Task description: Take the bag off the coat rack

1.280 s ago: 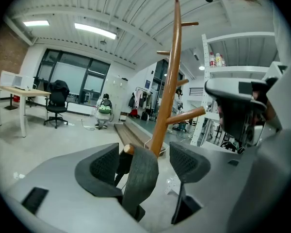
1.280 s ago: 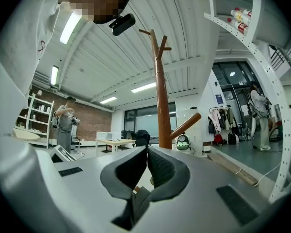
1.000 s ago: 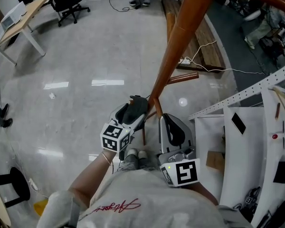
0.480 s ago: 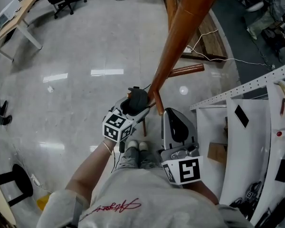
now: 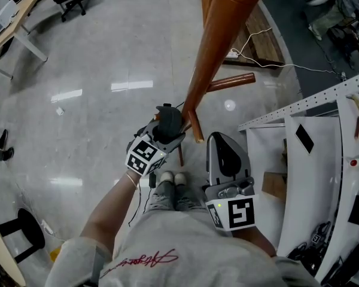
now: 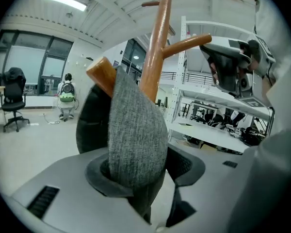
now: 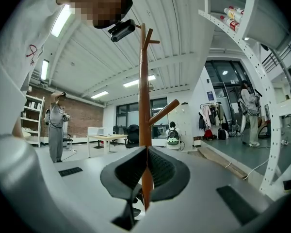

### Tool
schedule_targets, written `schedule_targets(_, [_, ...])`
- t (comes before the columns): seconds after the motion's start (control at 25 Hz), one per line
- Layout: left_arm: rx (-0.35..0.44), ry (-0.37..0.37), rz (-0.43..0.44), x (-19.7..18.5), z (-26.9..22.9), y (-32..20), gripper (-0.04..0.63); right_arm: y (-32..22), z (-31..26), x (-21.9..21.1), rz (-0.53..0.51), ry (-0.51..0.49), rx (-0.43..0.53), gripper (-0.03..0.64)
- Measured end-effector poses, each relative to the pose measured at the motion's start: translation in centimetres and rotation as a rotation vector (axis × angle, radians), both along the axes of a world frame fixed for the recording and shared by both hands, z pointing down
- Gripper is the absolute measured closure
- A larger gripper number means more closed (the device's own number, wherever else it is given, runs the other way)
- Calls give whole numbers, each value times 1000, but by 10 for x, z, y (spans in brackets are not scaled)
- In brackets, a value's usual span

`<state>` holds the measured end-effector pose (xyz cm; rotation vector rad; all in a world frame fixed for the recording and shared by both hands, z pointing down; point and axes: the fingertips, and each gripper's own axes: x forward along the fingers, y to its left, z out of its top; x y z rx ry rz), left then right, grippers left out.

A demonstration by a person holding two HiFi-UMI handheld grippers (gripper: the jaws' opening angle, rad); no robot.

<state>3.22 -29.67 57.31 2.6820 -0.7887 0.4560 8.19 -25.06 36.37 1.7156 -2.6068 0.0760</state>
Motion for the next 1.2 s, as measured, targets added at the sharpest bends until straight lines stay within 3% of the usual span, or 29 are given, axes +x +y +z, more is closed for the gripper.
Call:
schedule_targets(0.08, [18,-25,22,2,0,2,410,-1,-1,1,4,-4,2,597])
schedule_targets(0.44, [34,3,3,3,-3,-1,539,-4,-1,1,1,3,4,597])
schedule_targets(0.76, [15,19,-50,2,-9,-1,578,-4,-2,4,3,16,12,597])
schedule_targets(1.04, [-27,117,-150,-9,-33,-4,580,-4,-5,3,-1,16,22,597])
schedule_targets(1.2, [-12,145,-183,-20,-41,-4,580,-3,-6,0,-6,10,28,597])
